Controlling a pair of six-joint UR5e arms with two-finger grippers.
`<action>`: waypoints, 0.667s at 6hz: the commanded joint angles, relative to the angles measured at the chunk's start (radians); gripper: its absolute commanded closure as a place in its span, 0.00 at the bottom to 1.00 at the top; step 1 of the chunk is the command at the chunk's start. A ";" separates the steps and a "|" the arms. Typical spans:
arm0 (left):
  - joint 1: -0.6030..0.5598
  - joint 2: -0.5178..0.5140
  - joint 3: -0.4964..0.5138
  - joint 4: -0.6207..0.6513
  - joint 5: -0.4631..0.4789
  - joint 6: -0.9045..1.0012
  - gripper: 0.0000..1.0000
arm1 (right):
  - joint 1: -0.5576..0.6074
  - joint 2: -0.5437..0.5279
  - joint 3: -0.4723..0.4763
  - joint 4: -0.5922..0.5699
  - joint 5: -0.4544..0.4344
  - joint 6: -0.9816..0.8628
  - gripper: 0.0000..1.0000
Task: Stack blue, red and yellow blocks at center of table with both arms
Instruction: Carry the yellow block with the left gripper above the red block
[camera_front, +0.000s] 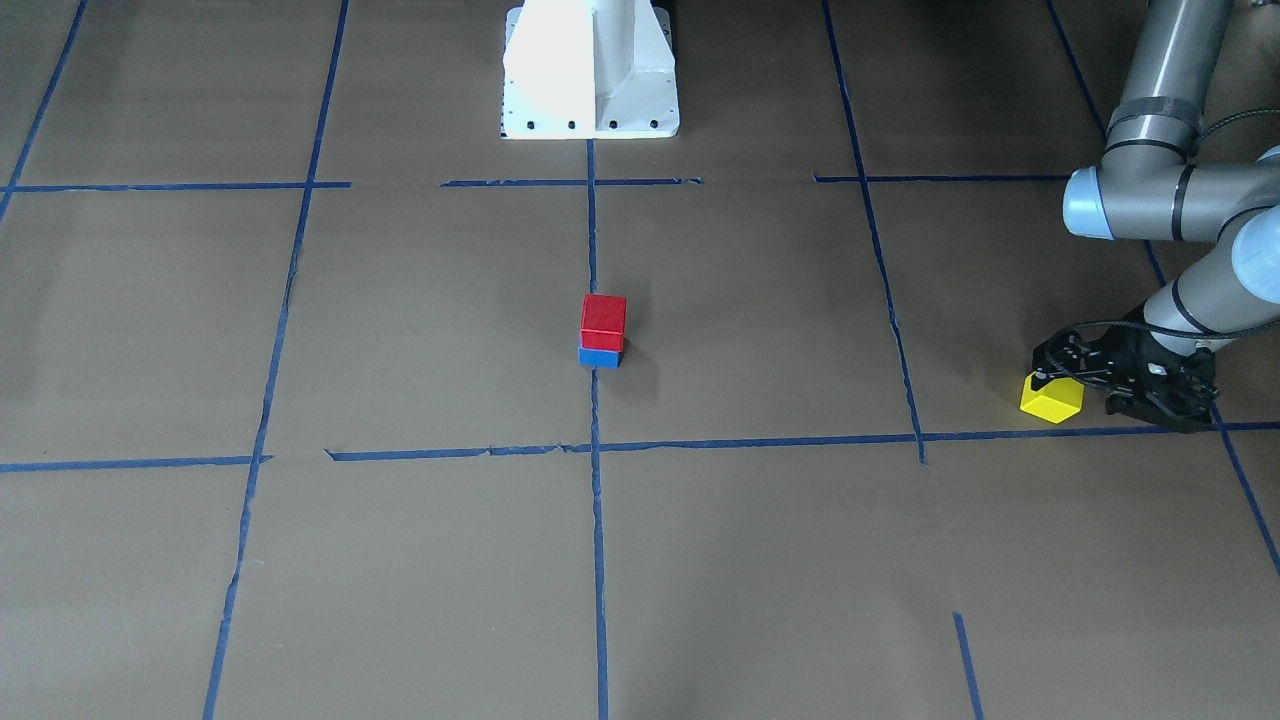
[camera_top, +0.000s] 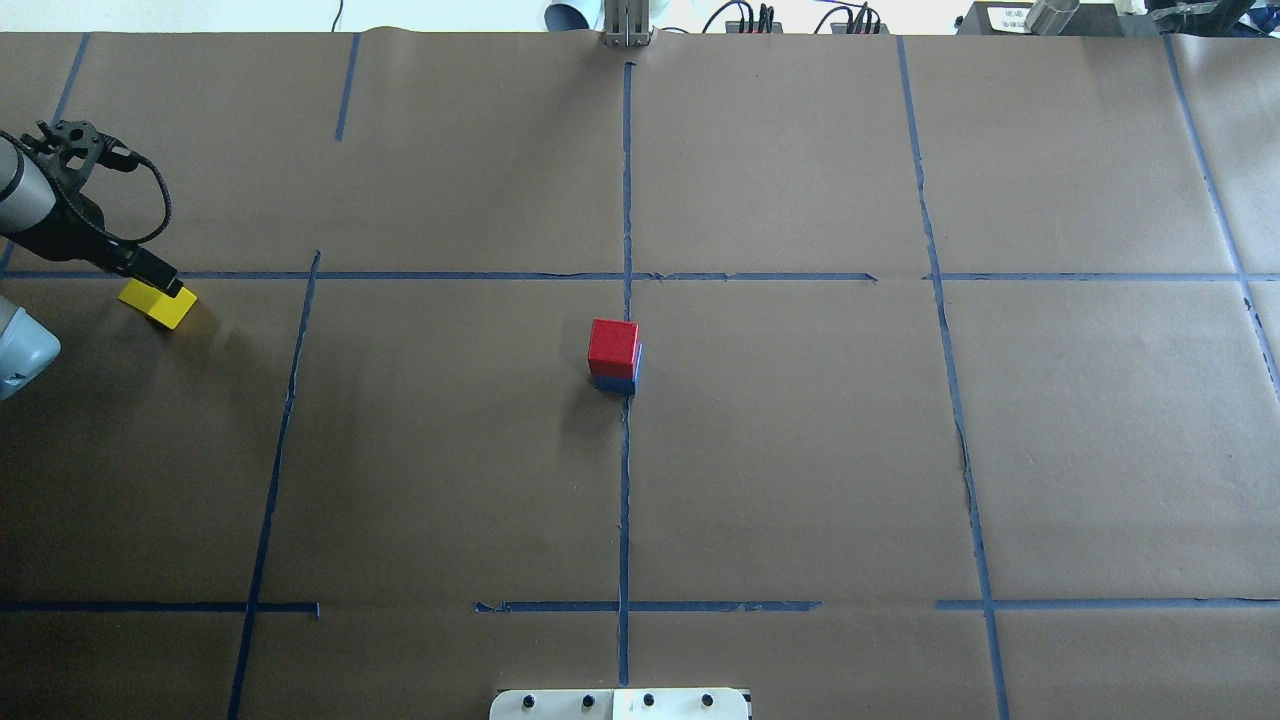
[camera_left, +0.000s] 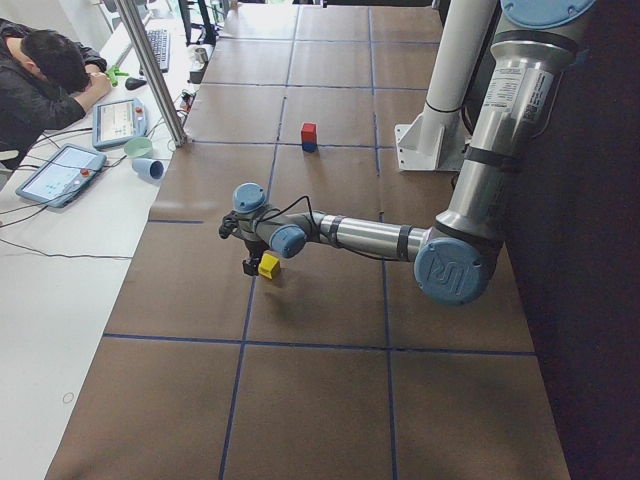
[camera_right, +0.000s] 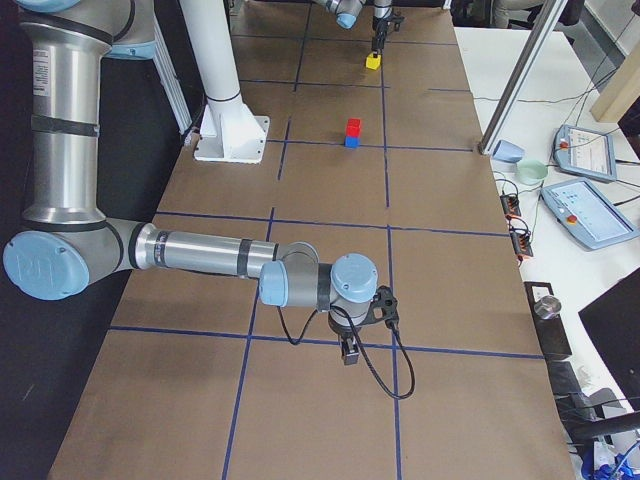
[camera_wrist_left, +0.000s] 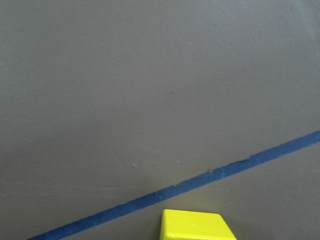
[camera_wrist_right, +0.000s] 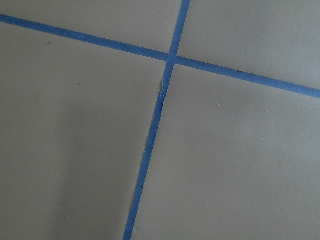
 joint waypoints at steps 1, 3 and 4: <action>0.039 0.004 0.008 0.000 0.004 0.001 0.00 | 0.000 0.000 -0.006 0.000 0.000 -0.001 0.00; 0.057 -0.003 0.008 0.004 0.007 0.000 0.75 | 0.000 0.000 -0.006 0.000 0.000 -0.001 0.00; 0.057 -0.009 0.001 0.009 0.009 -0.002 0.98 | 0.000 0.000 -0.006 0.000 0.000 0.000 0.00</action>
